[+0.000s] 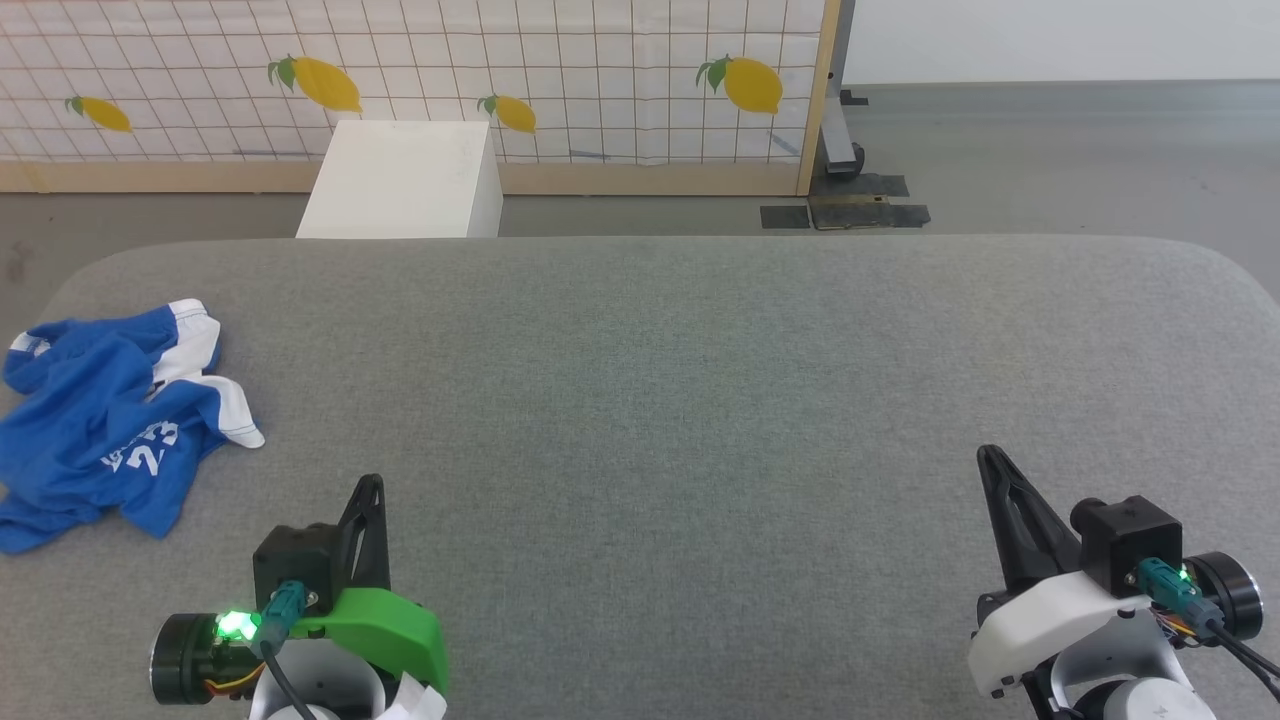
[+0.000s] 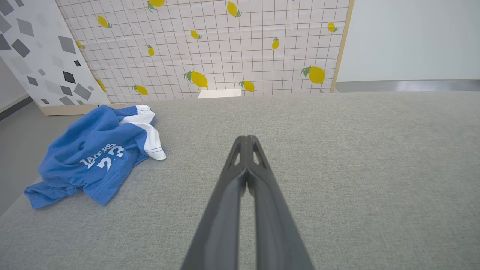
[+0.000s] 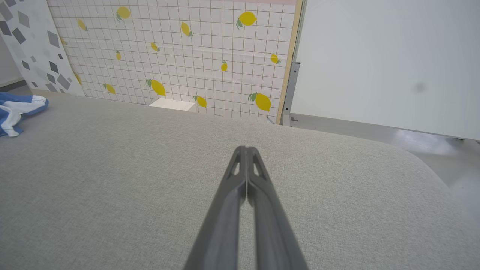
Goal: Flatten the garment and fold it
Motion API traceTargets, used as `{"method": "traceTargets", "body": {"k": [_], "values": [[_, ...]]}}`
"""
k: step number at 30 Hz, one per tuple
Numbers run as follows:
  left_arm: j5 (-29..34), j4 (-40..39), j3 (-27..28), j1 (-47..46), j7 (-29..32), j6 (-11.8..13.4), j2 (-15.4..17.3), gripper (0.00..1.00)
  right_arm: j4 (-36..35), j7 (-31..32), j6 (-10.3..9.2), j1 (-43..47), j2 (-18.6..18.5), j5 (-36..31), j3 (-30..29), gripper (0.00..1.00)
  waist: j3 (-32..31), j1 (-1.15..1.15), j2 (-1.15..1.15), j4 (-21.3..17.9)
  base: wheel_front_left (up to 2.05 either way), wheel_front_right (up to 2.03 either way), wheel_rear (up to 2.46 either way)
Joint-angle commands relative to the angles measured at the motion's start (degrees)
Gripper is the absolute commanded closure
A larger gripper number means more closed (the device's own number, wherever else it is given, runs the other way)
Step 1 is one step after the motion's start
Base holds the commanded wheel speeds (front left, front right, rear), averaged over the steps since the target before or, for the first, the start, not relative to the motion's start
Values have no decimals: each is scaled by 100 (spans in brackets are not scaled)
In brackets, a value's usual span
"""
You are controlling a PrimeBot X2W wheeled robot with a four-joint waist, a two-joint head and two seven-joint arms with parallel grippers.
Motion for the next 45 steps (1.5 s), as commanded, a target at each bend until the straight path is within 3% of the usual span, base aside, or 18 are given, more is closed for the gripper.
{"method": "traceTargets", "body": {"k": [1,29,30,45], "values": [[75,-16,6,-99,8,-6,-27,100,-32,1,-9,-91,12,-37,8,100,0,0,0,0,0,0,0],[75,-16,6,-99,8,-6,-27,100,-32,1,-9,-91,12,-37,8,100,0,0,0,0,0,0,0],[-2,20,15,0,-2,-3,0,0,91,-5,0,4,0,5,-42,0,0,0,0,0,0,0,0],[-113,11,-34,-32,-159,122,0,0,43,-173,-1,-14,7,244,-203,0,15,0,0,-1,0,0,0]]}}
